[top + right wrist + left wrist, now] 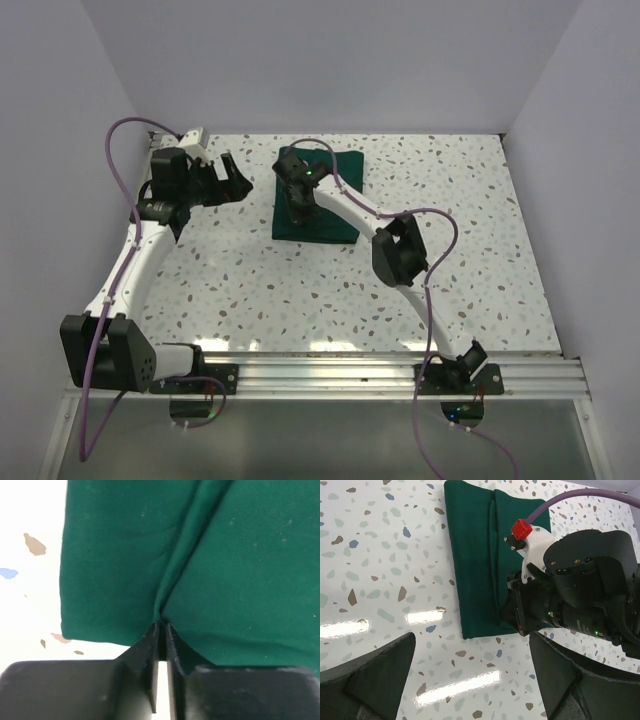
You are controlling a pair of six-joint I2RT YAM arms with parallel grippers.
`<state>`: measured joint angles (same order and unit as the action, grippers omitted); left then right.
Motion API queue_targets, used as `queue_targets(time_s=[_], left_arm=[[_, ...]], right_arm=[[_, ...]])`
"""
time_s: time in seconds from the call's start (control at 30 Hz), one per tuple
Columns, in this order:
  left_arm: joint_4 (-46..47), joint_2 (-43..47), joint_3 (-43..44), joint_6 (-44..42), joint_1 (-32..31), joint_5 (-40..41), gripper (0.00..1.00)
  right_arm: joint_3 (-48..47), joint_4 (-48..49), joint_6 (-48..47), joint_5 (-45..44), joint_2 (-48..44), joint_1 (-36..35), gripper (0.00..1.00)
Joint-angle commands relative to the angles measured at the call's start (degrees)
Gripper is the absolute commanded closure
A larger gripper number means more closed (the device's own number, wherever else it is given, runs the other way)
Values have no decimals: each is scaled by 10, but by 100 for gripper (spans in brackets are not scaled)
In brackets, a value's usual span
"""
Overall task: Open and lay out the surgical kit
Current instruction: Open the surgical kit at the center of the board.
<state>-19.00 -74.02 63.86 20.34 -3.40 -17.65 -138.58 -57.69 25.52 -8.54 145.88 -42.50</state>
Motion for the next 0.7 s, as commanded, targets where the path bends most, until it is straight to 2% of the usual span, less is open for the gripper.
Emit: queue_targets(time_s=[0.0,0.07,0.2,0.3,0.53,0.67], left_arm=[[-1,1,-2,-13,0,-11,0],[-4,1,0,-14,0,-12,0],[-6,4,4,-17,0,-7,0],[-8,-1,17,-19,0,1,0],[-23,-39,77,-22,-9,25,0],[-42,-83,122,-30,-55,49,0]], right_arm=[[-20,-31,-12,-17,6,-1,94],[-19,-33,-16,-30,-12,0,100],[-2,-30,-17,-63,-79,15,100],[50,-16,-17,-105,-160,40,100],[264,28,-13,-137,-330,145,100],[378,57,-15,-147,-388,178,100]])
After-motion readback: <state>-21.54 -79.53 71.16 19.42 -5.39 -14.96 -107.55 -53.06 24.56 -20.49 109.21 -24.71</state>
